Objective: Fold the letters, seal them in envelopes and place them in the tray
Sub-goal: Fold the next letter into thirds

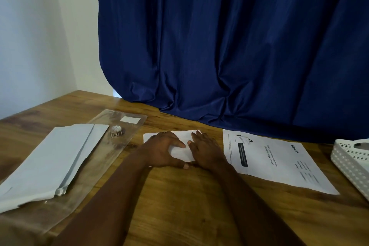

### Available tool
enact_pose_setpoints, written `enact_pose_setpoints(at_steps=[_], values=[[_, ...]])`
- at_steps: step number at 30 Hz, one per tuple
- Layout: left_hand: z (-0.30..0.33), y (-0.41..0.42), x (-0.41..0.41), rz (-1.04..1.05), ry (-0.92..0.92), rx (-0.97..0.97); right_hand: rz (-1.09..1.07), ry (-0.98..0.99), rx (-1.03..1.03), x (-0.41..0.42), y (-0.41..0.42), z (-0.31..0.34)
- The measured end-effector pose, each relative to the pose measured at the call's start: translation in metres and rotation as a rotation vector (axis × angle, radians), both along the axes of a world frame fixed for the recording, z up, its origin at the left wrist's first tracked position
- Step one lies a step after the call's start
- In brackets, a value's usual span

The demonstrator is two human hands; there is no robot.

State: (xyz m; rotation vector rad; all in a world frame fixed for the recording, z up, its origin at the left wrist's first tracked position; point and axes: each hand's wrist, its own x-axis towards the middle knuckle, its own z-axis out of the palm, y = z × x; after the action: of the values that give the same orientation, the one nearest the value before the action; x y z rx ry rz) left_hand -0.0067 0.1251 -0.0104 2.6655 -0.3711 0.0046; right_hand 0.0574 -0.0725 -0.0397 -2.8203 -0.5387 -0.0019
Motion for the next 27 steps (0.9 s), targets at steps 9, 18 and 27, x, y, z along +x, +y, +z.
enact_pose_setpoints(at_steps=[9,18,27], values=[[0.001,0.004,0.004,0.027,-0.115,-0.022,0.097,-0.154,0.263,-0.009,-0.012,0.015],[0.002,0.004,0.005,0.038,-0.100,-0.083,0.211,0.080,0.119,-0.013,-0.026,0.029],[0.005,0.012,-0.001,0.000,0.044,-0.110,0.238,-0.017,0.135,-0.012,-0.025,0.025]])
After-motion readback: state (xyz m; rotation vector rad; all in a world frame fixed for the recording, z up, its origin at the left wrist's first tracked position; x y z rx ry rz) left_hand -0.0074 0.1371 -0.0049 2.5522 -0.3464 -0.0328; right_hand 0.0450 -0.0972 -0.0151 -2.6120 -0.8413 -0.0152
